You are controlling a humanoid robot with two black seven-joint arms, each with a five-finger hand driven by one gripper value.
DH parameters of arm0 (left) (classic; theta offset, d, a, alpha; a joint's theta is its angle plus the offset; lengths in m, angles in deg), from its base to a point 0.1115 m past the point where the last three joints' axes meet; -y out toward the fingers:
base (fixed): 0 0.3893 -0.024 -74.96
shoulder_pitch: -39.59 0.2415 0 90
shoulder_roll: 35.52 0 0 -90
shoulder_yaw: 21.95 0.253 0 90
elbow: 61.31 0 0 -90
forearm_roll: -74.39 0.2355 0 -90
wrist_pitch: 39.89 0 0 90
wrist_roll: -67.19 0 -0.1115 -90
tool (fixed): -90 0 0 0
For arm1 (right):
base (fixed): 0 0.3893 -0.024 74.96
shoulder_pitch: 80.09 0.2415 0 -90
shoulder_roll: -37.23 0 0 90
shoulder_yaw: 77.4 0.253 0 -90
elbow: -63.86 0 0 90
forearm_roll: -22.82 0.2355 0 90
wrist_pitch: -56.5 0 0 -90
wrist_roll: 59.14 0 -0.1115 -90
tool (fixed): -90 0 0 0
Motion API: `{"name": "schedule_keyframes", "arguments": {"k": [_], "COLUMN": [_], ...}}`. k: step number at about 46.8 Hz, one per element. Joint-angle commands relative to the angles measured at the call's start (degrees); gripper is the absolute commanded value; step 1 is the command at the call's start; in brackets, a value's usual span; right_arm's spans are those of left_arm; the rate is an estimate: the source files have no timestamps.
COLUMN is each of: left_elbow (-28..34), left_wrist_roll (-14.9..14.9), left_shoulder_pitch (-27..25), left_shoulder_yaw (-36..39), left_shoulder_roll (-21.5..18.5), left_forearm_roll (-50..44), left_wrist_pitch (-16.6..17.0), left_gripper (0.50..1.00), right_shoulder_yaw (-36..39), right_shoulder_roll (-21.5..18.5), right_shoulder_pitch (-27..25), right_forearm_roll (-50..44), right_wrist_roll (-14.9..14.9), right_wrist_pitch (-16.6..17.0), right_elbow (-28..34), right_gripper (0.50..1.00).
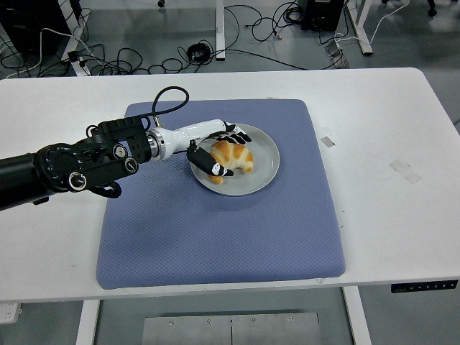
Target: Place the bread on the table
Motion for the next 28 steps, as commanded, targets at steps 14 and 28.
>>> {"name": "schedule_keyframes", "arguments": {"k": [14,28], "left_elbow": [0.0,0.0], "left_wrist_roll": [-0.09,-1.23], "left_shoulder_pitch": [0.29,0.38], "left_shoulder_yaw": [-0.06,0.03], "left_shoulder_roll": [-0.01,-0.1], "left_forearm_roll": [0.0,0.0], "left_wrist_pitch": [0.0,0.0], "left_gripper": [0.834,0.711], "right_shoulder_yaw": [0.0,0.0], "right_shoulder_roll": [0.0,0.0], "right_shoulder_pitch": [0.0,0.0], "right_forearm_roll": [0.0,0.0], "right_wrist_roll": [-0.01,-0.01], "right_wrist_pitch": [0.0,0.0], "right_elbow": [0.02,0.02], "right_gripper": [1.0,1.0]}}
